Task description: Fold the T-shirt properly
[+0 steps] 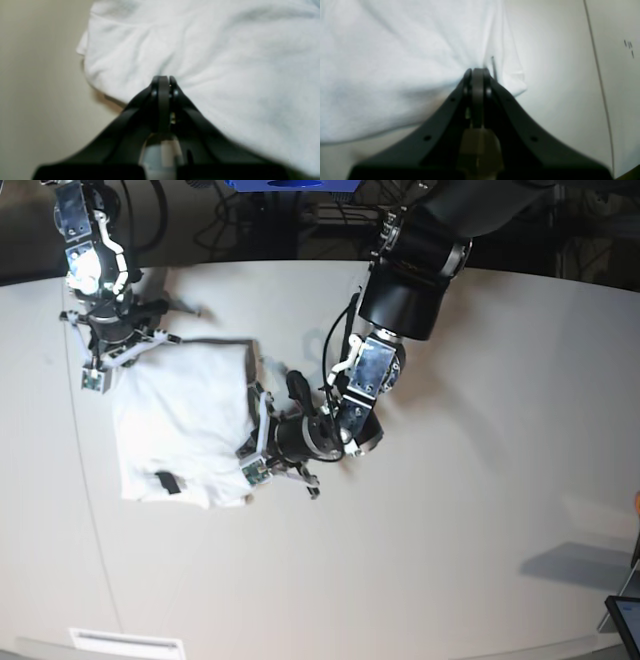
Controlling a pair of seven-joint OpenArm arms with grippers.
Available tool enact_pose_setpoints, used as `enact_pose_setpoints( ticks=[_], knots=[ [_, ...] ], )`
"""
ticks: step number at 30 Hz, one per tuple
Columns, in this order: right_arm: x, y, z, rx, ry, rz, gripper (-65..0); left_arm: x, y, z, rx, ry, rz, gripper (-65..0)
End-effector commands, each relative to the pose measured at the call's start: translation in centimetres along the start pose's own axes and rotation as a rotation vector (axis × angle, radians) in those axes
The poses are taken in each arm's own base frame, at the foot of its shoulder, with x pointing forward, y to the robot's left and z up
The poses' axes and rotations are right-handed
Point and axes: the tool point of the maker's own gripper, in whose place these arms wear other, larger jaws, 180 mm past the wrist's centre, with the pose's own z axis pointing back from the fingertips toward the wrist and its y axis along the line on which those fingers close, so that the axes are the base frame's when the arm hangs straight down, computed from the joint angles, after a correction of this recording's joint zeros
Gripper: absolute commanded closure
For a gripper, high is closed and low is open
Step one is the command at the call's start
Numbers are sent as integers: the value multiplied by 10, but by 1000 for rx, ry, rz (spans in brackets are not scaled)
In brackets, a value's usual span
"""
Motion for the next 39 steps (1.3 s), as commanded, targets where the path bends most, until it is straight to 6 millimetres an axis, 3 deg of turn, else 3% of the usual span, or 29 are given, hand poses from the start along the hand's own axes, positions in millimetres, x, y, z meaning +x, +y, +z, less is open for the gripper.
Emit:
enact_pose_setpoints(
  ticks=[1,7,12,18,21,24,26,30,33,39],
  knots=[
    [-7,-6,0,-16,35,1,0,23,15,2,30,-56,-18,0],
    [5,-4,9,-1,-6,-1,0,33,31,7,55,-66,-42,0],
    [49,4,30,5,-168,40,0,53,40,15,86,-110,-75,0],
    [87,0,35,-55,-295,104,-1,87,77,54,226,-225,-70,0],
    [114,-6,38,-74,-370,97,0,93,81,82,301,-286,-64,0],
    [139,-9,47,-80,-495,114,-1,88,67,110,356,-328,-57,0],
    [157,-11,57,-84,-604,145,-1,75,57,127,383,-321,-59,0],
    [171,-10,76,-77,-766,173,-1,63,31,154,413,-395,-66,0],
    [166,-9,85,-71,-830,193,0,46,10,173,455,-464,-42,0],
    [125,-19,85,-78,-828,249,0,12,-36,202,488,-555,15,0]
  ],
)
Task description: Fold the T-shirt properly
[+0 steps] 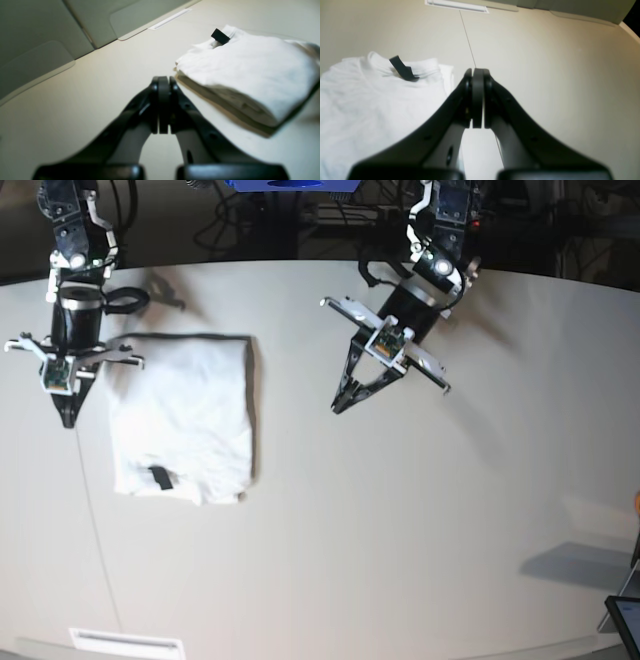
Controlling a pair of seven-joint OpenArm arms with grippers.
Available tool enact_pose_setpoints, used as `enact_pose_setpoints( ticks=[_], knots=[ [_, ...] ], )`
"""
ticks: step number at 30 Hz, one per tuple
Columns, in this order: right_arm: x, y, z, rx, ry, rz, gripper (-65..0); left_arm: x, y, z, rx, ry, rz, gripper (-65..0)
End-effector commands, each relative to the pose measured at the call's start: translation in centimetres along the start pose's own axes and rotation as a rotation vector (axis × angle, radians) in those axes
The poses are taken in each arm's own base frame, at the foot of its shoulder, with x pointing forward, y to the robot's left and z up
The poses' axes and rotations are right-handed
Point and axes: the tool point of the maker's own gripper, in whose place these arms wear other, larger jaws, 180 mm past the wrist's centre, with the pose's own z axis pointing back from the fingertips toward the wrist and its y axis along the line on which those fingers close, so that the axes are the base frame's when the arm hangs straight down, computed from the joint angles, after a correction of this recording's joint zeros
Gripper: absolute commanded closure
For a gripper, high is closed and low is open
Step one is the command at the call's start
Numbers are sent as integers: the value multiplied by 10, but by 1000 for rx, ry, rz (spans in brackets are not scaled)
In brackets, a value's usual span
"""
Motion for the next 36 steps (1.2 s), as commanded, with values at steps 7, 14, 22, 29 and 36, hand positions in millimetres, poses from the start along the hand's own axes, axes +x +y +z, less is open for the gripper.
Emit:
enact_pose_setpoints(
  ticks=[7,14,22,29,36],
  knots=[
    [28,18,65,71,-274,248,0,4,-30,42,-37,-46,76,0],
    [-1,13,110,-15,-142,347,0,-3,-58,80,-72,-27,155,0],
    [-31,-9,145,-31,8,403,0,-47,-92,135,-105,71,292,0],
    [-100,-6,187,-11,242,416,0,-89,-117,178,-116,209,384,0],
    [-195,0,231,65,486,463,0,-151,-142,217,-110,408,472,0]
  ],
)
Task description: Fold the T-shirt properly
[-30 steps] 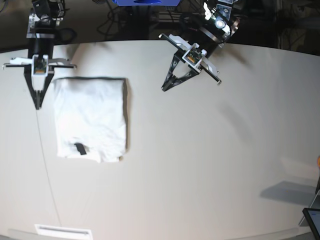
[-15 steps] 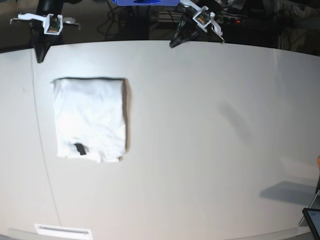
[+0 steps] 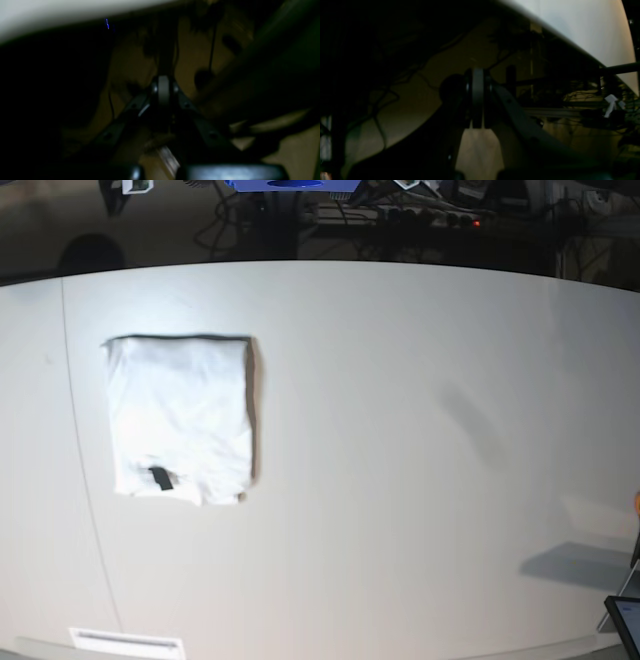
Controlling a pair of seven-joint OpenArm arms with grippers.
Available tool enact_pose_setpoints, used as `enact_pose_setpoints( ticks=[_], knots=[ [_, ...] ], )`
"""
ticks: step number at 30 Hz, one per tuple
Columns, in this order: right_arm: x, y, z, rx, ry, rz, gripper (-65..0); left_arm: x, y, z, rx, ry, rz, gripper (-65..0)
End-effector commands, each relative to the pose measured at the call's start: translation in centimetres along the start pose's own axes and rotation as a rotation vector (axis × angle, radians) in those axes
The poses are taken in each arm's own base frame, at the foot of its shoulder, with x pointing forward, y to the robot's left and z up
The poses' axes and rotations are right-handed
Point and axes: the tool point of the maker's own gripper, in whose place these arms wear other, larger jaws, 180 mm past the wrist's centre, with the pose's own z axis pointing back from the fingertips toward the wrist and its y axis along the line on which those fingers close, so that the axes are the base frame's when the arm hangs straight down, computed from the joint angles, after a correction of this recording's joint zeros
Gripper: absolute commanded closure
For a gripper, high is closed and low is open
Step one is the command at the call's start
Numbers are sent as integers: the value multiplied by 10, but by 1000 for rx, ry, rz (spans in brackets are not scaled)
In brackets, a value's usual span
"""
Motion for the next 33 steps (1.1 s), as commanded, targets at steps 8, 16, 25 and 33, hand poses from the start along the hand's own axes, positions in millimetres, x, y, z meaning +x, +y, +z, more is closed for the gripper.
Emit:
enact_pose_setpoints(
  ticks=[8,16,25,33],
  knots=[
    [-122,84,-39,261,432,30,0,-112,6,-25,55,346,197,0],
    [-151,154,-58,646,737,-61,-3,-166,-2,-51,28,689,326,0],
    [-119,140,-109,705,733,-37,-3,-153,31,-91,53,844,373,0],
    [-120,148,-99,785,722,38,-3,-146,39,-100,63,821,374,0]
  ],
)
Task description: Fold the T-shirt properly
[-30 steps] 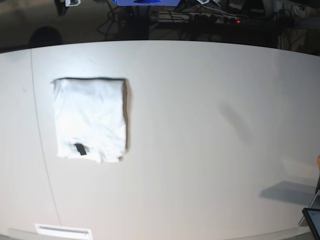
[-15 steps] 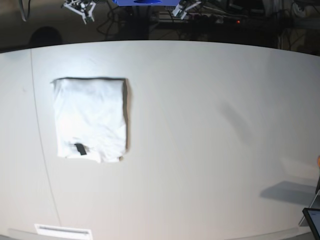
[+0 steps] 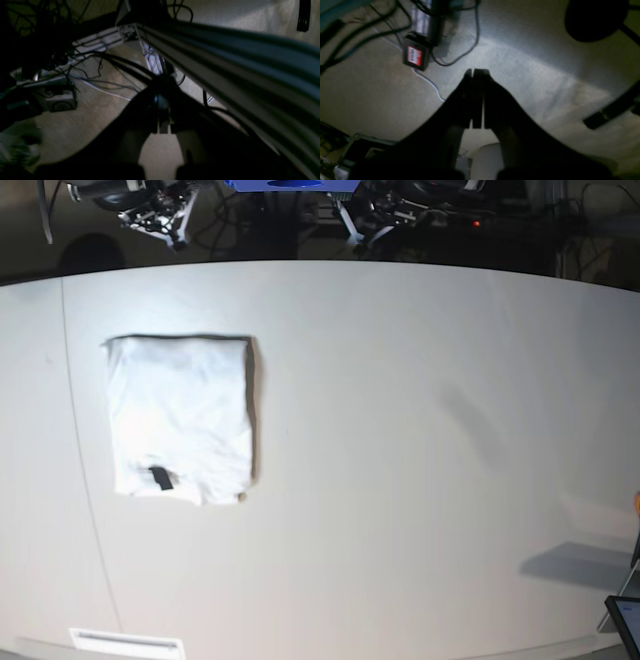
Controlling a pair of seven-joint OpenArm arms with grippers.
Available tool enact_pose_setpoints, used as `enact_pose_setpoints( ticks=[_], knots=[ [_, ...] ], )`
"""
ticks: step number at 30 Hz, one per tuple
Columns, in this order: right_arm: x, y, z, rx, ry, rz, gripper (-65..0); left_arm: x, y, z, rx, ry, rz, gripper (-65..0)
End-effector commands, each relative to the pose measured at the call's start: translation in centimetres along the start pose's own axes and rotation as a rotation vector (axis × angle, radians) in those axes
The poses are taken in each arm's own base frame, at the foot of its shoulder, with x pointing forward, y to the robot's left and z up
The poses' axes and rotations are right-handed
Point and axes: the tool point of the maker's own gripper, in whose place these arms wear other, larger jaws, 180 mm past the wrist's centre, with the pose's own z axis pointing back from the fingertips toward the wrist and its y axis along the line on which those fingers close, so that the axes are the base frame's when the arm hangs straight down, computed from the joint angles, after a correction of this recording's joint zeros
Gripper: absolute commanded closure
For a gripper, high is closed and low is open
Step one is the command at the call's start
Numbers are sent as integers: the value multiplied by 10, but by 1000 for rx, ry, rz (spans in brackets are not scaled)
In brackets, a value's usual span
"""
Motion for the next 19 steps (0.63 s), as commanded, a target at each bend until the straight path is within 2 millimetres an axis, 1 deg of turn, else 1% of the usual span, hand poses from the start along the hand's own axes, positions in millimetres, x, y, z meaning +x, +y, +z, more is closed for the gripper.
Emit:
enact_pose_setpoints(
  ticks=[1,2,5,11,14,19],
  knots=[
    [-5,-6,1,-7,10,-4,-3,2,-4,-1,-12,-11,10,0],
    [-4,-7,1,-13,5,-5,-3,0,-4,-1,-13,-9,13,0],
    [-4,-7,1,-13,3,-8,-3,3,-12,-3,-25,-15,16,0],
    [-4,-10,2,-16,3,-8,-3,7,-13,-4,-27,-21,17,0],
    [-4,-10,2,-17,8,-8,-3,15,-20,-6,-39,-31,14,0],
    [-4,-11,2,-18,7,-6,-3,16,-21,-7,-40,-31,13,0]
  ],
)
